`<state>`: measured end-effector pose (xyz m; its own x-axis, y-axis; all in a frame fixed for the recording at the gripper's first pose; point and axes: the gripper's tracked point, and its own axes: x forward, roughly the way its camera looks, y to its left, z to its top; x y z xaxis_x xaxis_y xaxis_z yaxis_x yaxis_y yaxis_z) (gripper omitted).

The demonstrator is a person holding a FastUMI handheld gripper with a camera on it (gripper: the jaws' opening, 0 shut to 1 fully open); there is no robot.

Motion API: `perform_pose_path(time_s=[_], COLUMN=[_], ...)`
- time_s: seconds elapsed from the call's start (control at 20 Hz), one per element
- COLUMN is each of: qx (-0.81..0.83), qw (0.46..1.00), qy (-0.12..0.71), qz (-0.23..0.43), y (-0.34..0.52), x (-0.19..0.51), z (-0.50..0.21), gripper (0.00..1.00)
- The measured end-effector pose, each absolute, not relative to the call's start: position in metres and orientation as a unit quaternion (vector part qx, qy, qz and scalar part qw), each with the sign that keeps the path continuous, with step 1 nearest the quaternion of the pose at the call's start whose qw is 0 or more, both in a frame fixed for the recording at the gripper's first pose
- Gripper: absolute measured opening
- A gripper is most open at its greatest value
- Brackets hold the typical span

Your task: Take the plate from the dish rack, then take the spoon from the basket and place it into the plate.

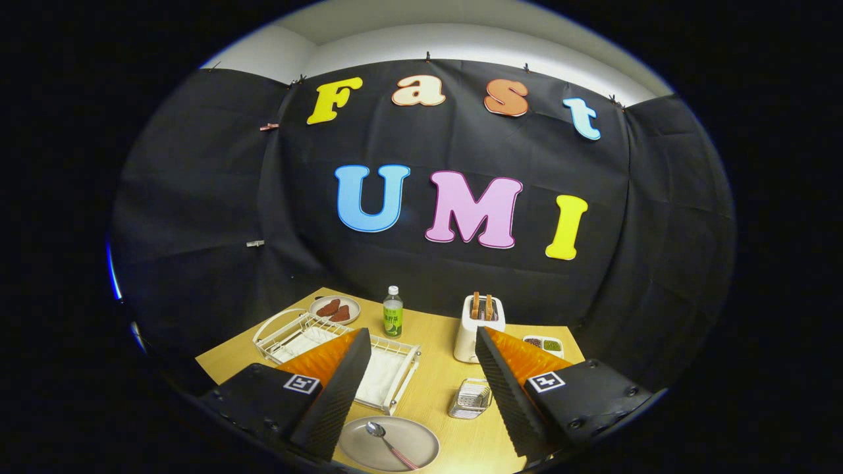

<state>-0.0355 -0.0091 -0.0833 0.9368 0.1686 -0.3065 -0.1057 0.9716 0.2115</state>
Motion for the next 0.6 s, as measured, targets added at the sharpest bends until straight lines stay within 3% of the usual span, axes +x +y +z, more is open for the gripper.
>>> perform_pose_path(time_s=[0.6], qx=[0.078], qw=[0.982], qy=[0.158], qz=[0.062], y=[-0.0113], x=[-0.0464], z=[-0.0766], gripper=[0.98])
